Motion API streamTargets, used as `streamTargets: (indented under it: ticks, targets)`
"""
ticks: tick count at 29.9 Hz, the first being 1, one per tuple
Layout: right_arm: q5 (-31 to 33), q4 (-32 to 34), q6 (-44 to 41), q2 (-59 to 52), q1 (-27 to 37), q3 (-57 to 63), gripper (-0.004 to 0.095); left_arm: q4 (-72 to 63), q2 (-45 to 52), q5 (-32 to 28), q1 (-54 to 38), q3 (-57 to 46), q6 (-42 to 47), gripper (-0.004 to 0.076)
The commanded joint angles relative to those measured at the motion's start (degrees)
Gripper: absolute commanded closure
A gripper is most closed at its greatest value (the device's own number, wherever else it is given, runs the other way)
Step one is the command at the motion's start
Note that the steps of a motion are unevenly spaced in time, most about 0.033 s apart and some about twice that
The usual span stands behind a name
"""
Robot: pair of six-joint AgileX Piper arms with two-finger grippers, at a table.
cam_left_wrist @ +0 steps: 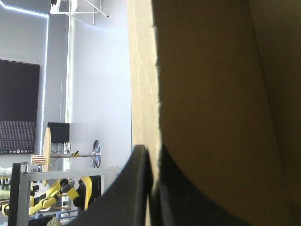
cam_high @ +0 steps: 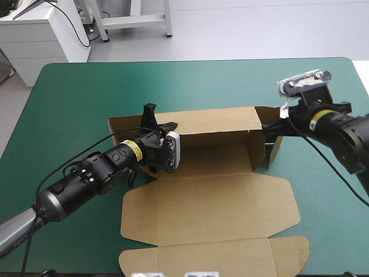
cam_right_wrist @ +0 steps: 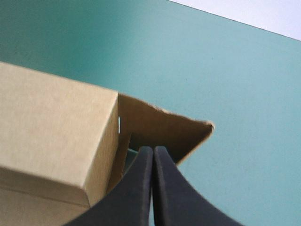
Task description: Fold the box
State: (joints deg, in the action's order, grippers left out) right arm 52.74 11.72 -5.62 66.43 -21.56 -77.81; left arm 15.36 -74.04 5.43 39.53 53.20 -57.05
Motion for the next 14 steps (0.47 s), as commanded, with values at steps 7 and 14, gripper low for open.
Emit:
streamTargets:
  ticks: [7,14]
  targets:
    - [1.13,-6.15,2.43,16.16,6.48,-20.79,0.0929,-0.77,0.81,5.82,-0.31,1.2,1.95,0.0731]
    - [12.48,-18.01,10.76,26.8,13.14,-31.36,0.0929,-0.53,0.81,5.68,-0.73,1.2,1.95,0.0731]
